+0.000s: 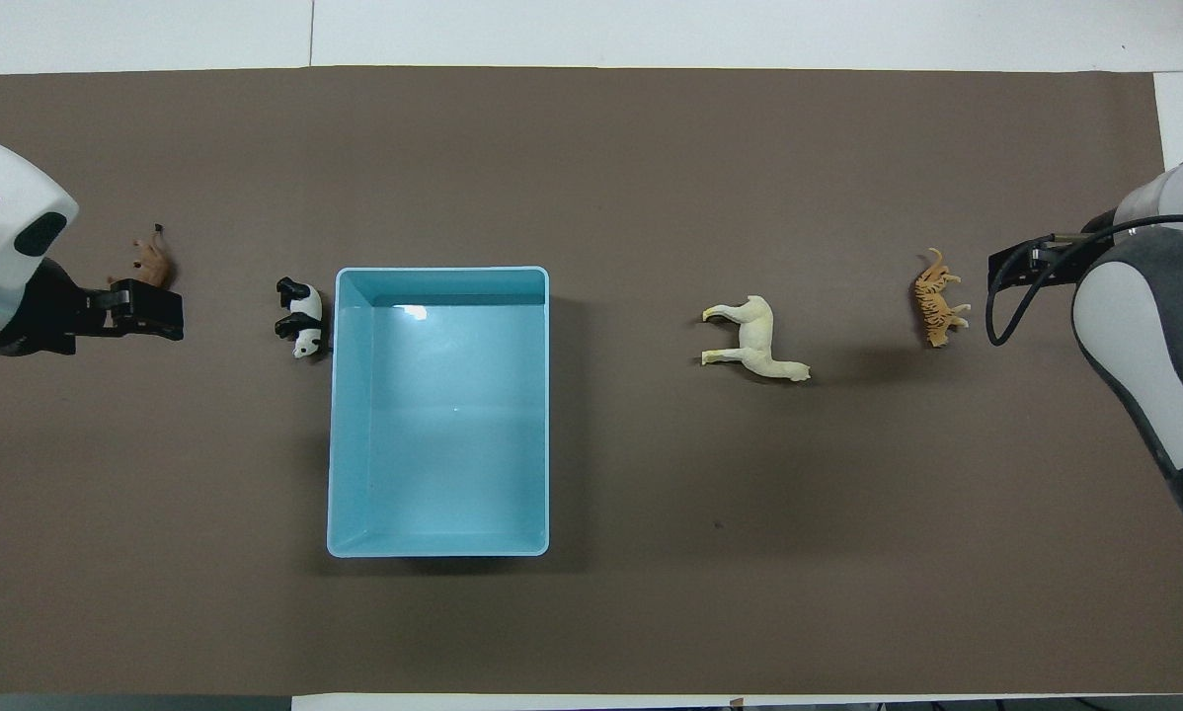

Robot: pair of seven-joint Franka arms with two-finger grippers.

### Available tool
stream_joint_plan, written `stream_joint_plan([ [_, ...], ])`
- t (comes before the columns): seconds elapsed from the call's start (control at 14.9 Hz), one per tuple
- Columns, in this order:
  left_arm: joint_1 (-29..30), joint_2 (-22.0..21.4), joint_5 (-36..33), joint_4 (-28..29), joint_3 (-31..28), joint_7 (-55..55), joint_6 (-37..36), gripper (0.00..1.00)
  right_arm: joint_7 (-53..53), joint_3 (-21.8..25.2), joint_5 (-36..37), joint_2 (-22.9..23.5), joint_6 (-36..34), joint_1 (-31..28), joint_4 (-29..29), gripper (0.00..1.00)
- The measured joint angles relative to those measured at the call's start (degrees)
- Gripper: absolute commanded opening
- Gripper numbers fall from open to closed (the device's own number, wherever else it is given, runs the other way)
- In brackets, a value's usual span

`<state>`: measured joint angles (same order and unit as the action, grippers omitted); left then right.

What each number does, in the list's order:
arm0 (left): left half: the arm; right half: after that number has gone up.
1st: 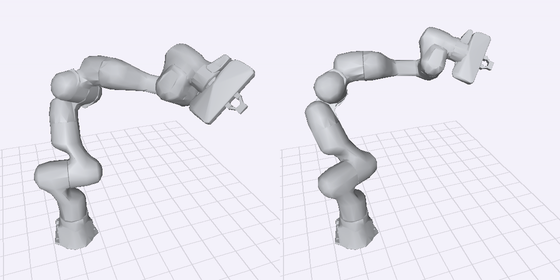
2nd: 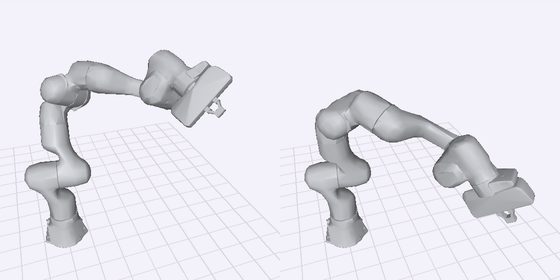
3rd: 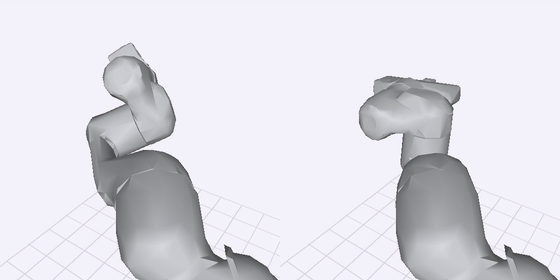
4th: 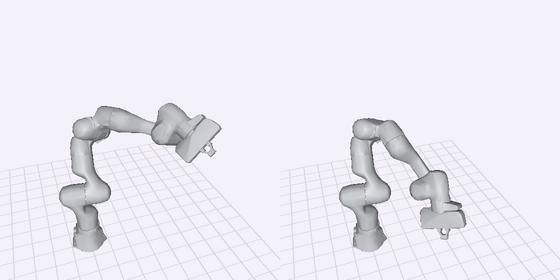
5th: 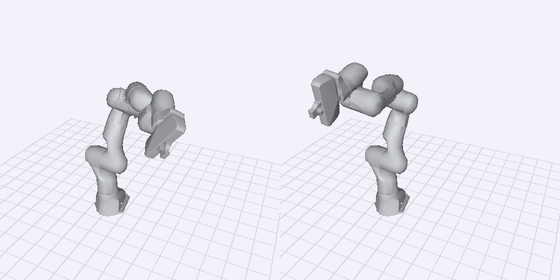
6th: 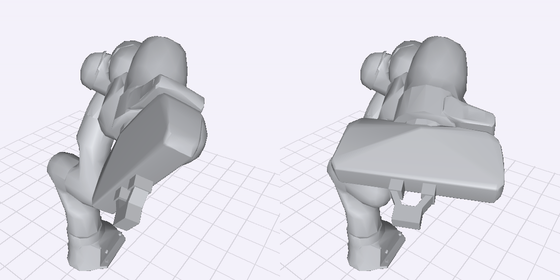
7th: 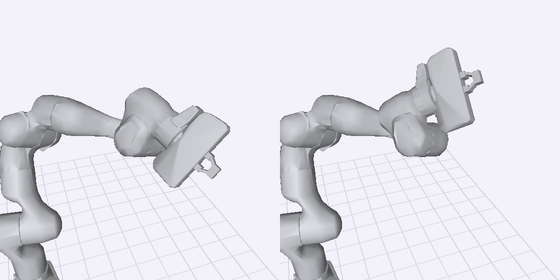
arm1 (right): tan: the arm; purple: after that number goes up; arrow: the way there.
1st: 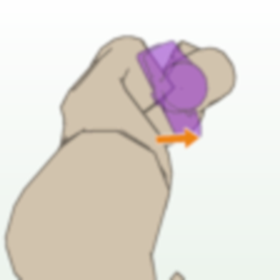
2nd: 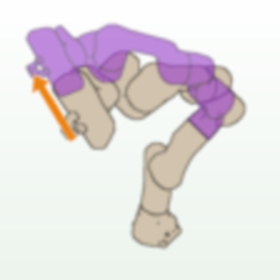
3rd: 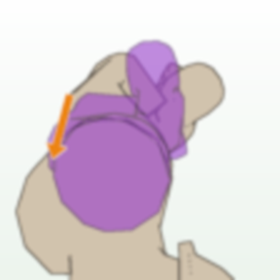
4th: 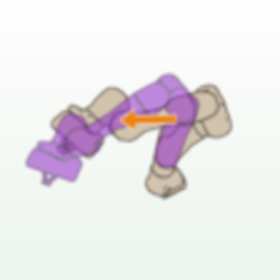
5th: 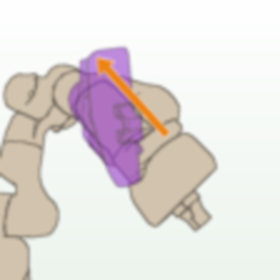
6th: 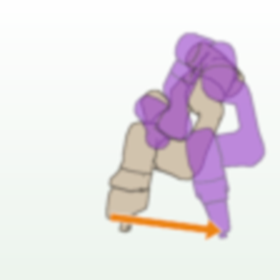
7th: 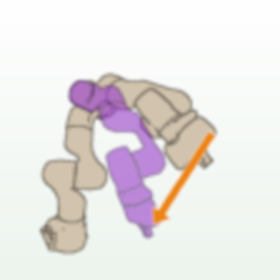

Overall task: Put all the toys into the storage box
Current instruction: 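Reach the left gripper to the panda while the right gripper reaches the tiger, then grasp the panda with the left gripper while the right gripper grasps the tiger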

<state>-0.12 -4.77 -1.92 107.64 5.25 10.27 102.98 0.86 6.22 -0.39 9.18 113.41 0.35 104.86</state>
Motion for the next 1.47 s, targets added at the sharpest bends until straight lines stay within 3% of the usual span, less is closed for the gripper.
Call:
stream_joint_plan([
  [0.13, 0.6, -1.5, 0.0, 5.9, -0.1, 0.5, 8.0, 1.0, 0.0, 0.0, 0.0, 0.6, 1.3, 0.0, 0.1, 1.0],
  [0.27, 1.4, 0.0, 0.0, 8.9, -0.2, 0.5, 13.1, 1.0, 0.0, 0.0, 0.0, 1.7, 3.0, 0.0, 0.3, 1.0],
  [0.67, -0.1, 13.0, 0.0, 9.4, 1.1, 1.1, 25.3, 1.0, 0.0, -0.2, 0.0, 5.0, 10.0, 0.9, 2.5, 1.0],
  [1.01, -0.3, 18.1, 0.0, 9.3, 1.0, 1.1, 29.6, 1.0, 0.0, -0.2, 0.0, 8.2, 15.0, 1.6, 3.5, 1.0],
  [1.47, -1.0, 20.7, 0.0, 9.3, 1.1, 1.3, 31.5, 1.0, 4.1, -0.2, 0.0, 11.2, 20.8, 3.5, 5.6, 1.0],
])
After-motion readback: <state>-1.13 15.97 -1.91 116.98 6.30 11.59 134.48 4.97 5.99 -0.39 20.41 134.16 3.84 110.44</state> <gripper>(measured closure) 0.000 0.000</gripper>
